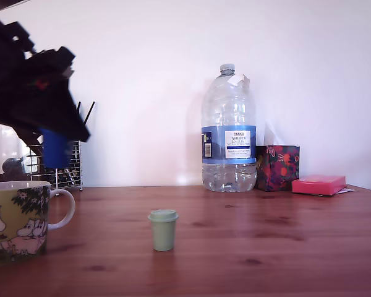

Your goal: Pick up the coffee capsules from the table one by one and drop them inside the nearest coffee cup

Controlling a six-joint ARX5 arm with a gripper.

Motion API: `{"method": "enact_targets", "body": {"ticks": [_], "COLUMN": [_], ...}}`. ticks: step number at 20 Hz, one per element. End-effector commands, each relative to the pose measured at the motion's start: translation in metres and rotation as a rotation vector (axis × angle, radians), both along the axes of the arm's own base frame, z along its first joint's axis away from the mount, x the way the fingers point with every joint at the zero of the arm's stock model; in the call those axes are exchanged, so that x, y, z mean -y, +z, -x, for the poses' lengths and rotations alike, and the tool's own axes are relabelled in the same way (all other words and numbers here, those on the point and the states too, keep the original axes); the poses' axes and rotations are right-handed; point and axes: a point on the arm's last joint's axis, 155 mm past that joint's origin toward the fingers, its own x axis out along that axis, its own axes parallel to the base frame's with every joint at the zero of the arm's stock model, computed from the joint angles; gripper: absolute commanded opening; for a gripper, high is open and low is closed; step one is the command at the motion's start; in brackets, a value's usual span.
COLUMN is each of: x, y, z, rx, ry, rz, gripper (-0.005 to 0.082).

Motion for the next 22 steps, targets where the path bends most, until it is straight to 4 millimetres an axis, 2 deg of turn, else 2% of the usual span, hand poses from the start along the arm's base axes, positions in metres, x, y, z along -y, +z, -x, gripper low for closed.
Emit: {"method": "enact_targets", "body": {"ticks": [1, 8, 17, 19, 22], "x": [-0.009, -0.041, -0.051, -0.052, -0.053], "y": [0.004, -0.003, -0.015, -0.018, -0.021], "z": [-0.006, -0.016, -0.011, -0.009, -0.007], "rx": [0.014, -0.015, -0.066, -0.079, -0.093], "ry": [0.028, 0.128, 0.151, 0.151, 0.151], "rz": [-0.001, -0.018, -0.044, -0.052, -0.060], "gripper": [0.0235, 0.0235, 0.0237, 0.0283, 0.0435]}}
